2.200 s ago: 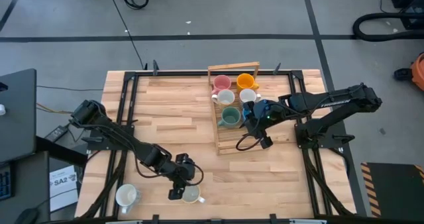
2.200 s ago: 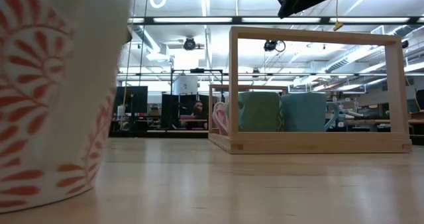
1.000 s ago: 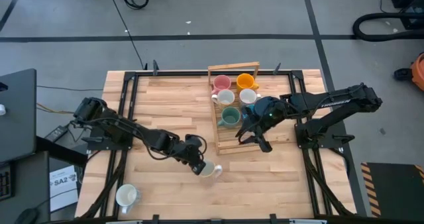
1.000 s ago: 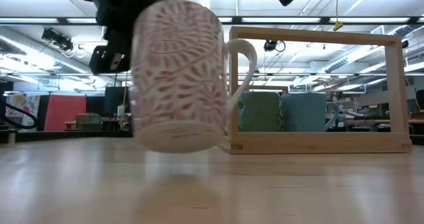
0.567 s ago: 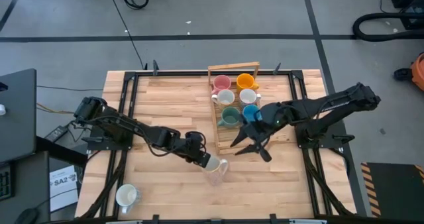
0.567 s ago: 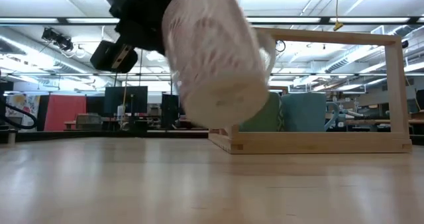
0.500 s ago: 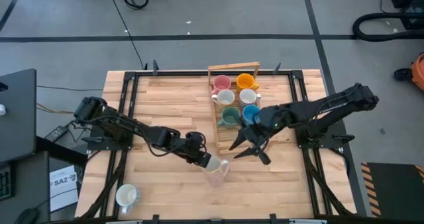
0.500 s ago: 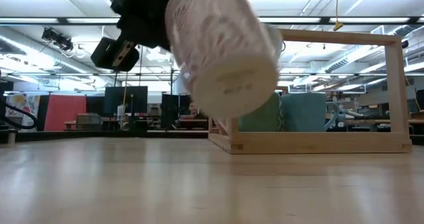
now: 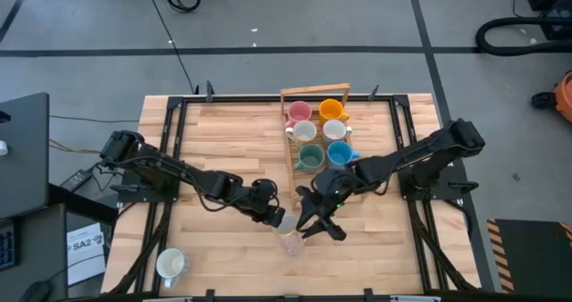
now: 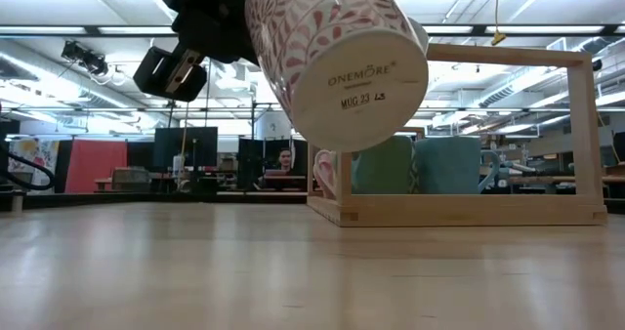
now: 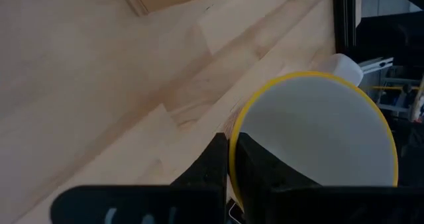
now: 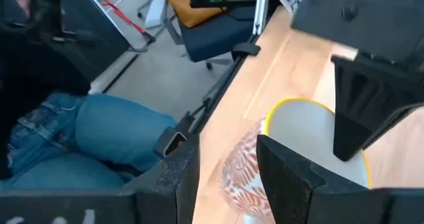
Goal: Place coffee mugs
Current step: Put the orange patterned mug on the shelf
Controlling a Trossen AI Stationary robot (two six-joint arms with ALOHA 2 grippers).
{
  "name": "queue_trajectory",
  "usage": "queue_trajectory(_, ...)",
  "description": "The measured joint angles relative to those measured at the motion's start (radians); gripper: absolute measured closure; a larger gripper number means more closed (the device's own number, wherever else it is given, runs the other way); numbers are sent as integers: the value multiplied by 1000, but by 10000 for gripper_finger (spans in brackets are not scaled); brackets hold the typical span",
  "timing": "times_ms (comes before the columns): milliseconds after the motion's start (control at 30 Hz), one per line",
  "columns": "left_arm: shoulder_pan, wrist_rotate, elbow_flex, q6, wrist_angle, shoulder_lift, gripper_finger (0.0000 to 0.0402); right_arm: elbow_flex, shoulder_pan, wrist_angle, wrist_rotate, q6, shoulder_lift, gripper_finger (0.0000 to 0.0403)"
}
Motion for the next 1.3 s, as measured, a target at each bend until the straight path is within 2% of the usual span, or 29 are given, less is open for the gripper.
queue_trajectory(200, -2, 0, 0, 1, -1, 0, 381, 0, -9, 36, 13, -5, 60, 248)
queue_trajectory(467, -3, 0, 0, 2, -2, 0, 381, 0, -26, 57, 38, -24, 65, 251)
queue_trajectory(833, 4, 2, 1, 0, 21, 0, 381, 0, -26, -30, 25, -30, 65, 251)
queue_trajectory(1067, 35, 66, 1, 1, 72, 0, 380, 2, -25, -39, -57, -30, 63, 251)
queue_trajectory(1300, 65, 157, 1, -24, 96, 0, 380, 2, -24, -41, -61, -36, 63, 251)
